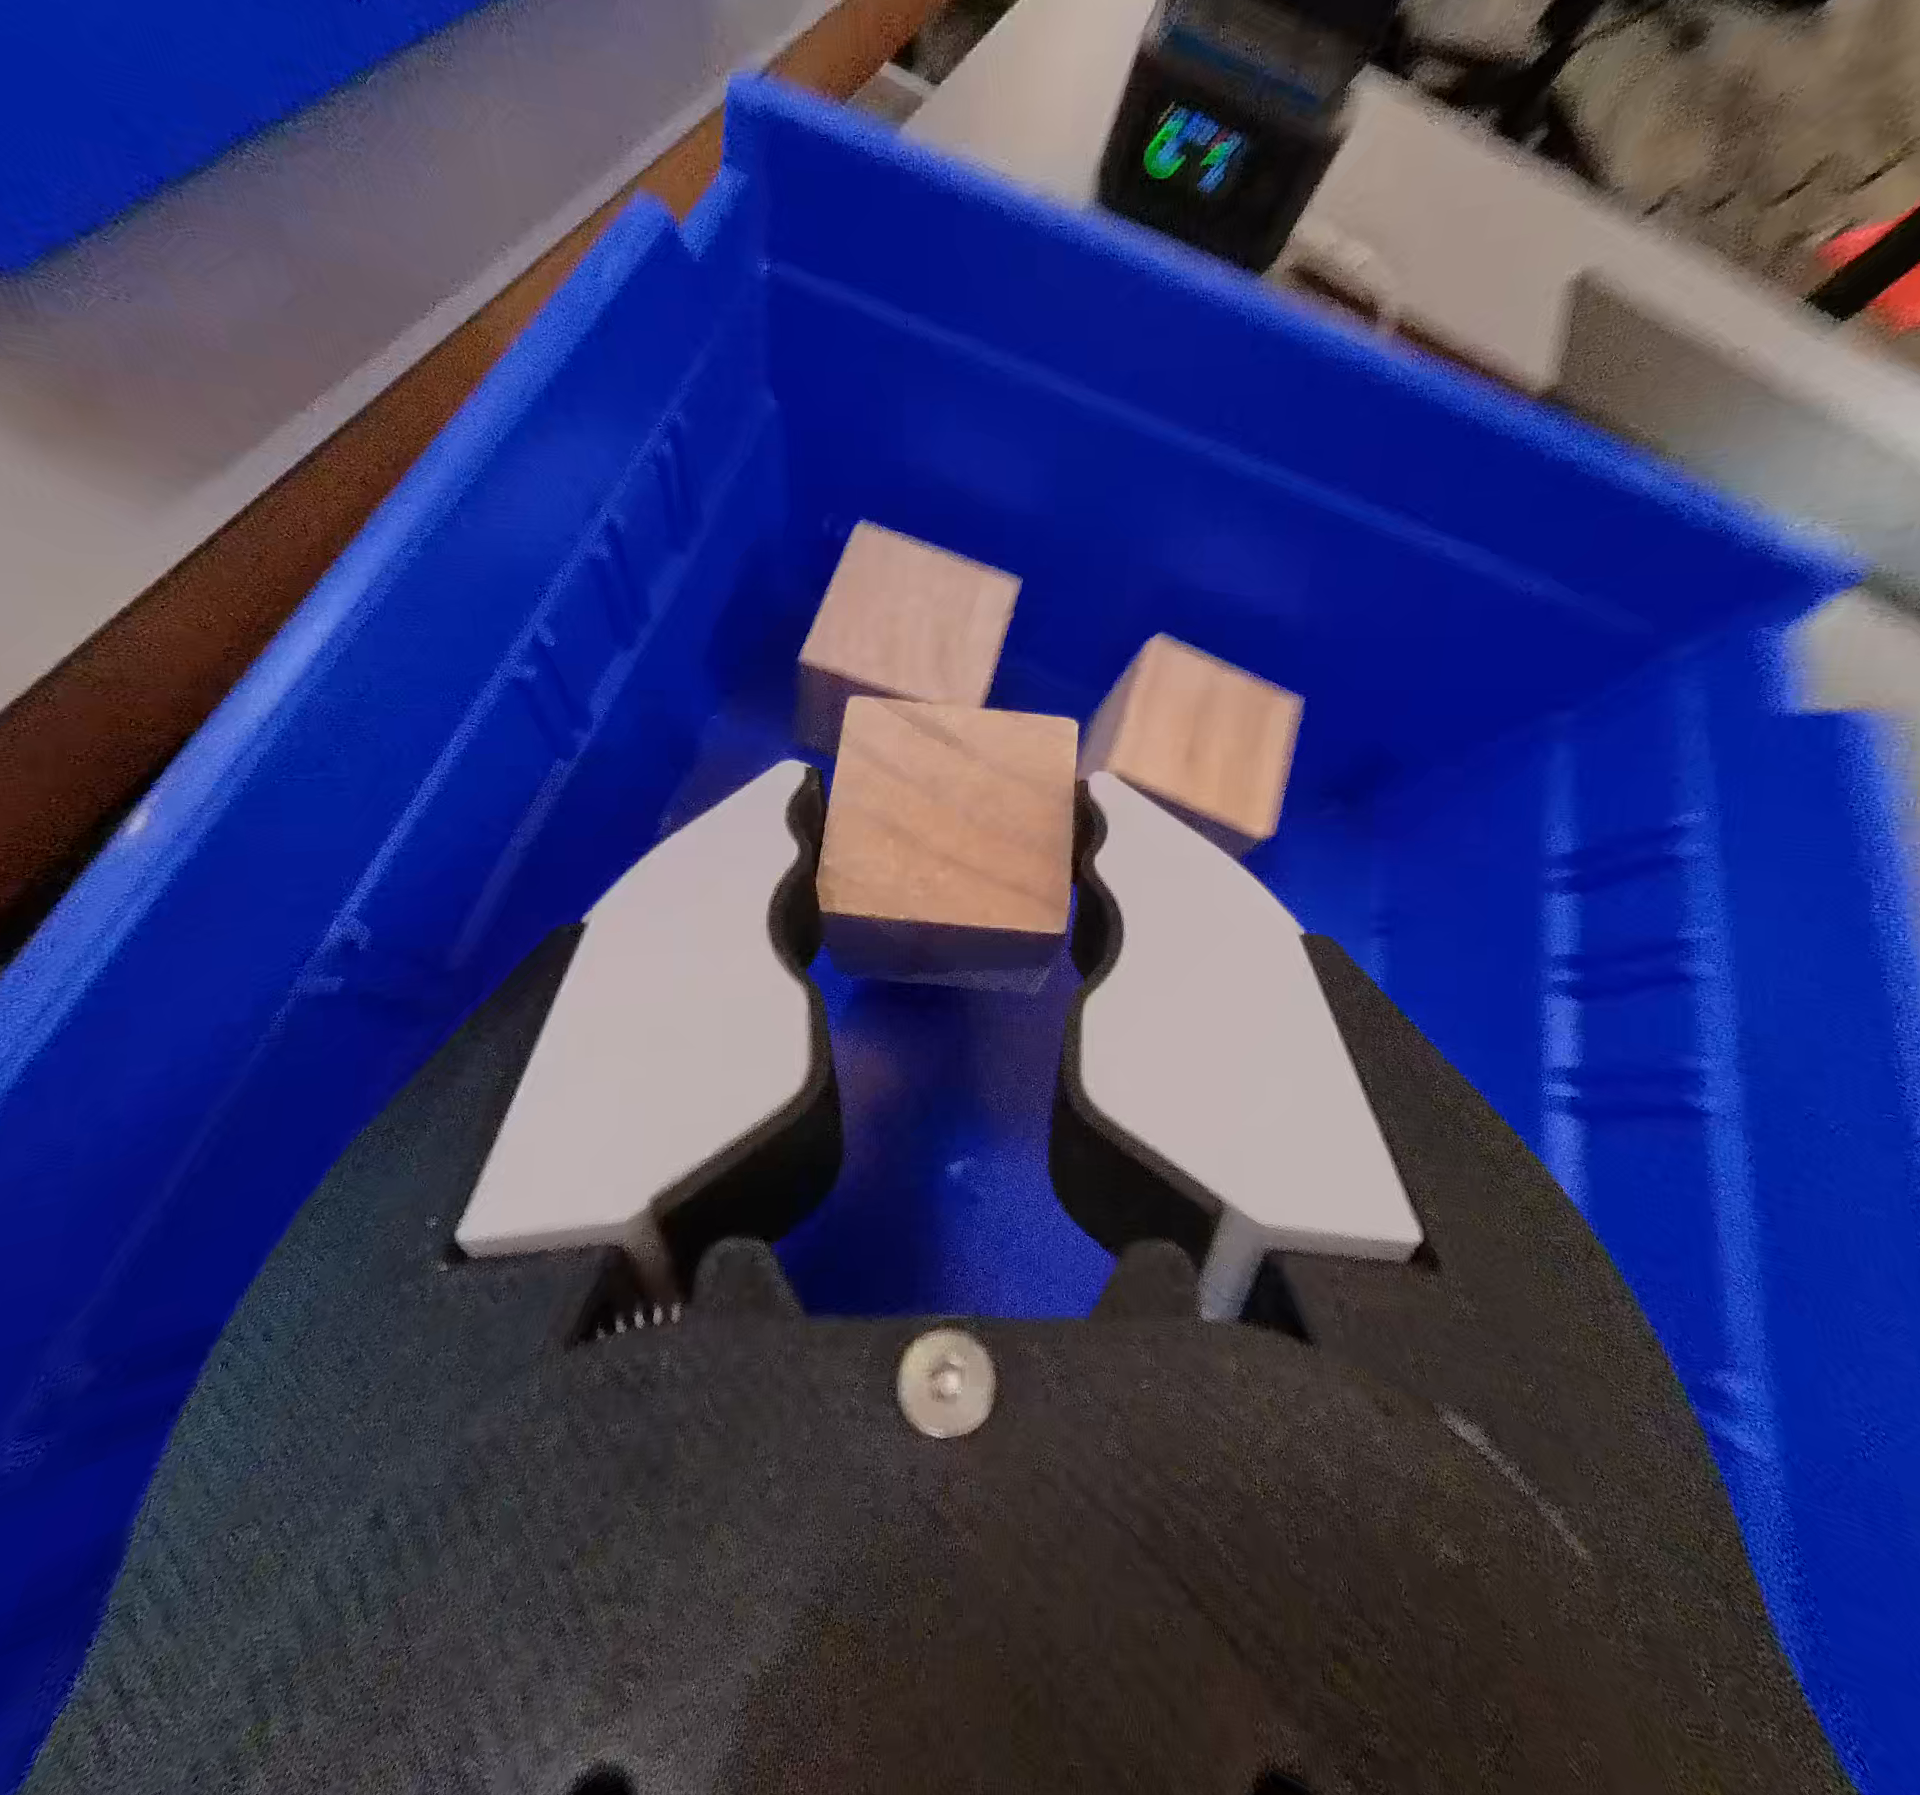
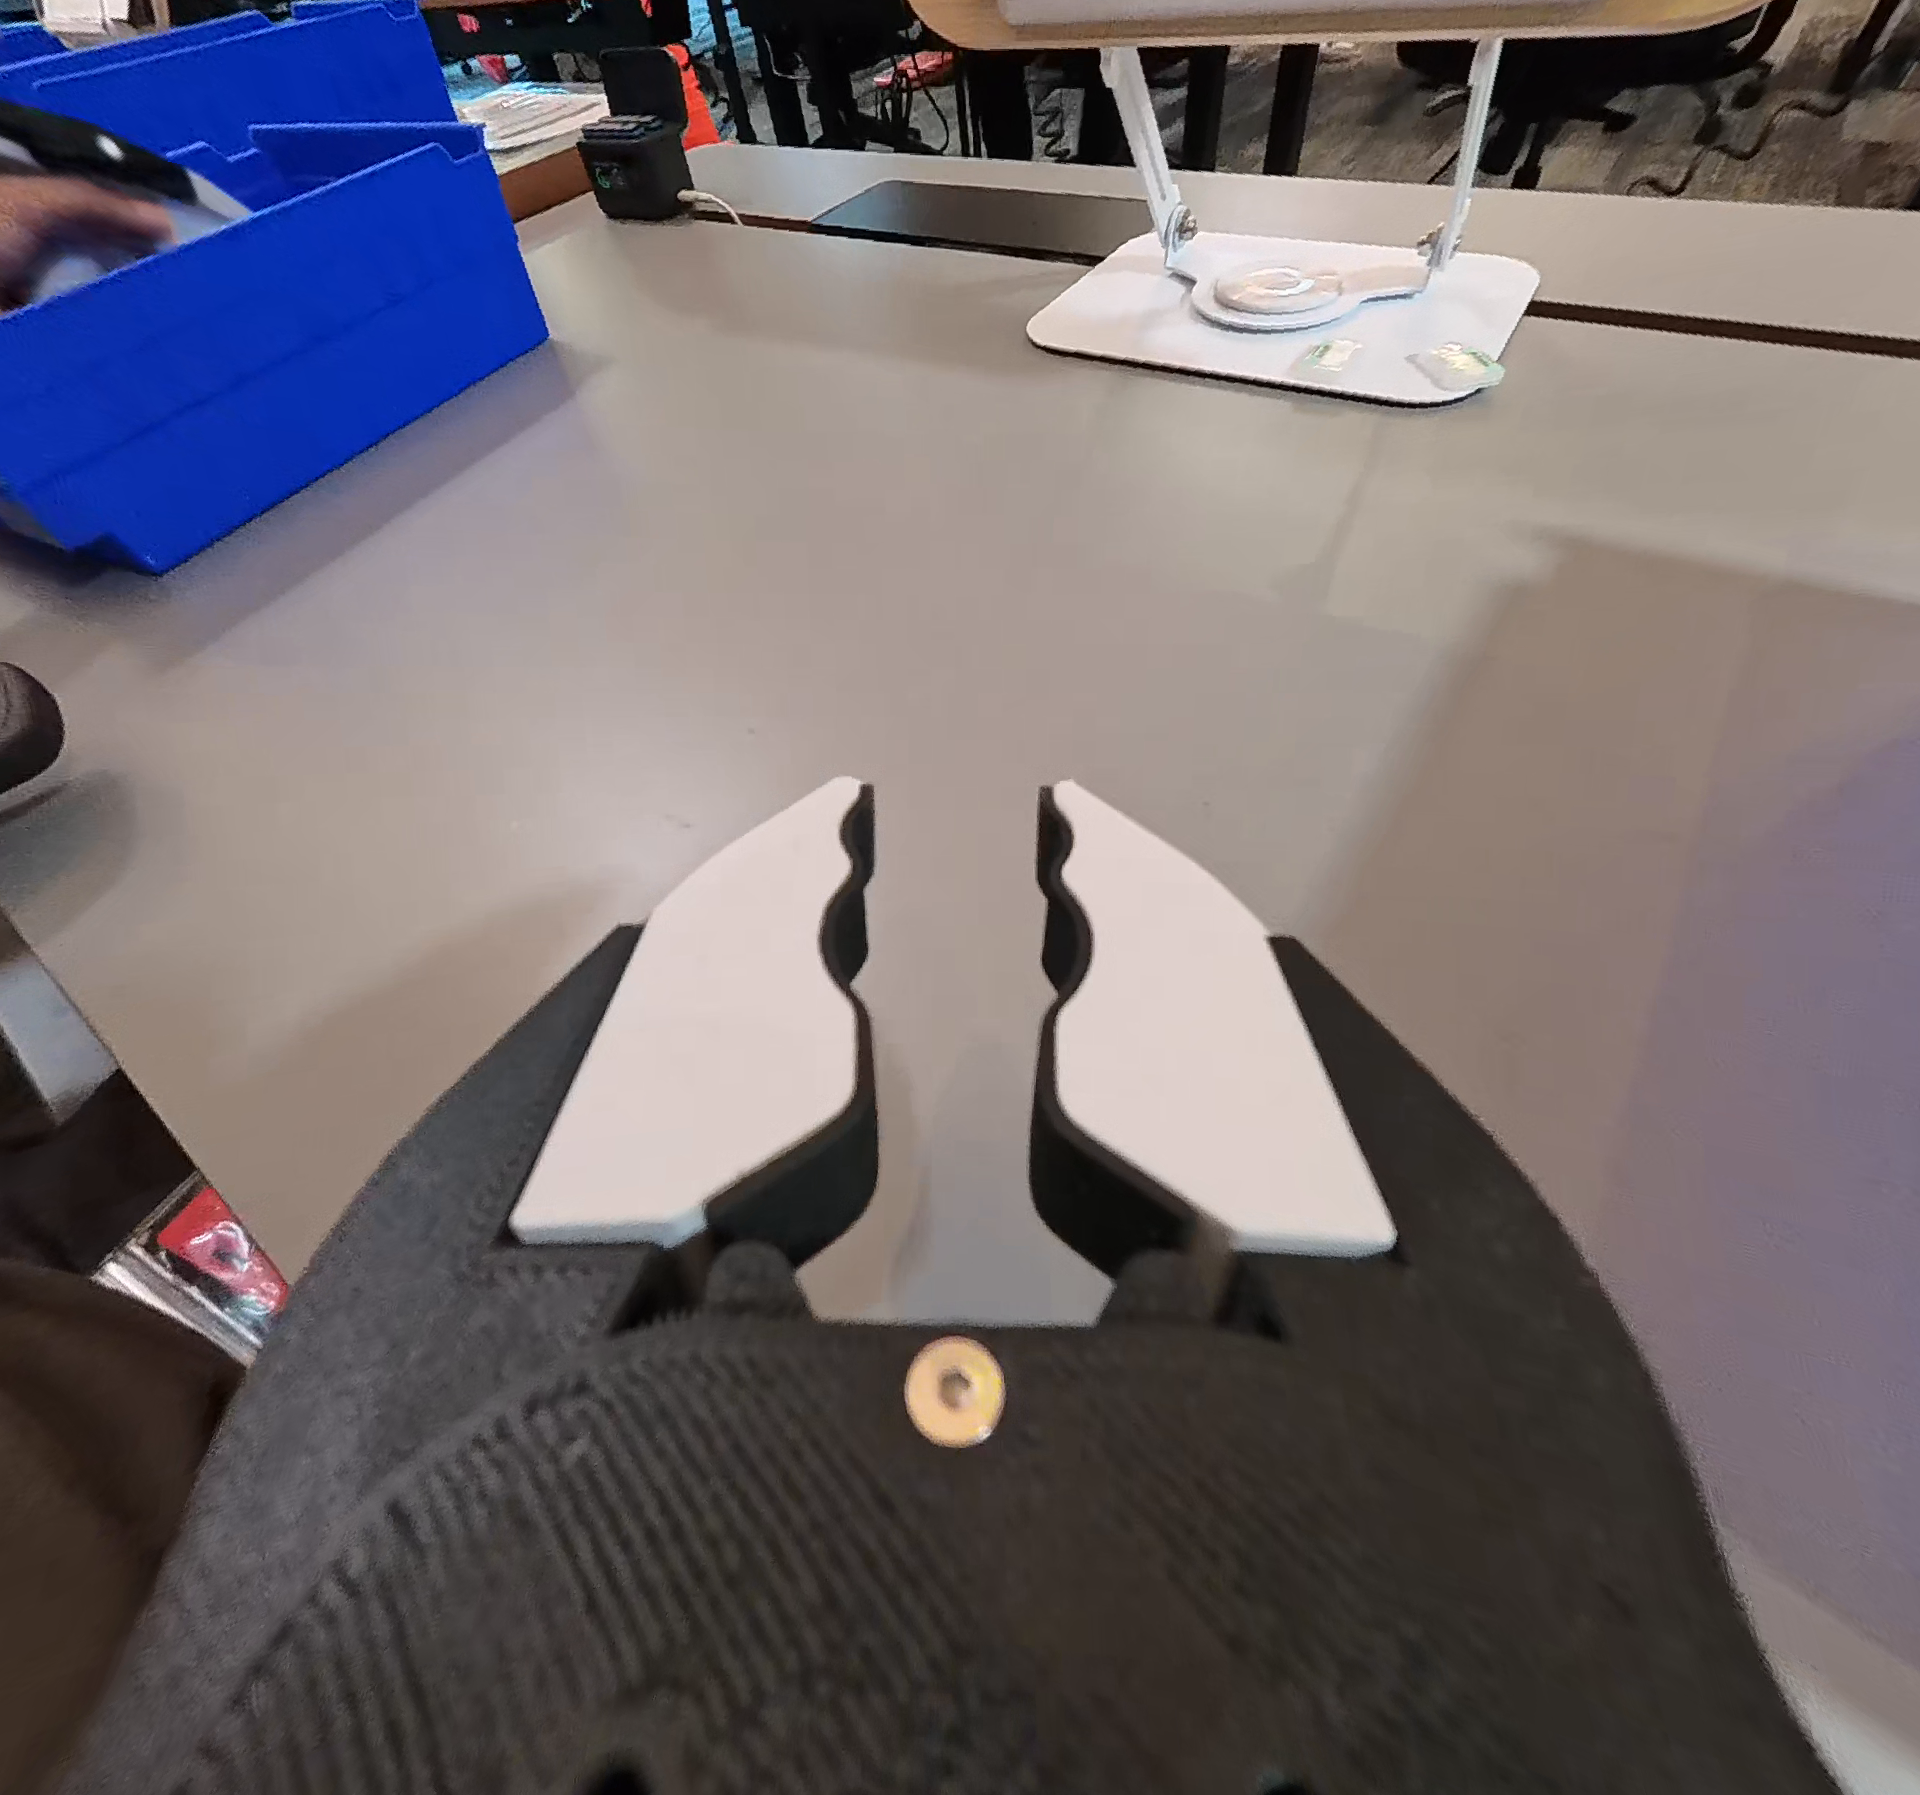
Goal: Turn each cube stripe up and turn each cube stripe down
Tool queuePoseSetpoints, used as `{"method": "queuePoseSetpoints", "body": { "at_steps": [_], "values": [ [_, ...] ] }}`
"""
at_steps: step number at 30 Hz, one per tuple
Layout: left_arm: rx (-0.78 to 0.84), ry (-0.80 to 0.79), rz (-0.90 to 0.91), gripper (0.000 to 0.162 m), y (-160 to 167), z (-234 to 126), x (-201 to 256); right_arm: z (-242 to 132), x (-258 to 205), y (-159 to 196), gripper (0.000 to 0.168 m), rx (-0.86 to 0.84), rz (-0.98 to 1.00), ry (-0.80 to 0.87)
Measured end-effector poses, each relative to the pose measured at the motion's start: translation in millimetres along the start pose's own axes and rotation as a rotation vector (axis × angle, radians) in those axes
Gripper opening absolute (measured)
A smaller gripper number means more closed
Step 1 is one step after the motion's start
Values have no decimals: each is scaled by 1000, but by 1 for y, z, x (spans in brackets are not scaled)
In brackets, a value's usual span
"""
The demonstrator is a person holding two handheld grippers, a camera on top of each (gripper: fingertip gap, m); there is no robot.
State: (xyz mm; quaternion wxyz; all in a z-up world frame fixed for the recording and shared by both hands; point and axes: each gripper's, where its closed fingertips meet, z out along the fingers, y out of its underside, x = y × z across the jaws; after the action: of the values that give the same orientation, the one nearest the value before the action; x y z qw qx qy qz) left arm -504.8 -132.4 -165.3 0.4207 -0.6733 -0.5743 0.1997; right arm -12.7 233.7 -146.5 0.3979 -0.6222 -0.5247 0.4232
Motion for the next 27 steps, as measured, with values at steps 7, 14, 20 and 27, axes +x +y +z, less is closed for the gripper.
{"method": "queuePoseSetpoints", "body": {
  "at_steps": [7,14,20,27],
  "values": [
    [370,608,-139,44,-87,-111,111,2,-2,-5,30,16,16,-23],
    [401,1515,-296,44,-79,-257,260,-16,-47,-56,50,240,430,-301],
    [125,1803,-220,44,42,-301,383,-20,-86,-73,66,333,553,-532],
    [15,1919,-187,44,140,-349,434,-36,-98,-95,72,482,328,-435]
  ]
}}
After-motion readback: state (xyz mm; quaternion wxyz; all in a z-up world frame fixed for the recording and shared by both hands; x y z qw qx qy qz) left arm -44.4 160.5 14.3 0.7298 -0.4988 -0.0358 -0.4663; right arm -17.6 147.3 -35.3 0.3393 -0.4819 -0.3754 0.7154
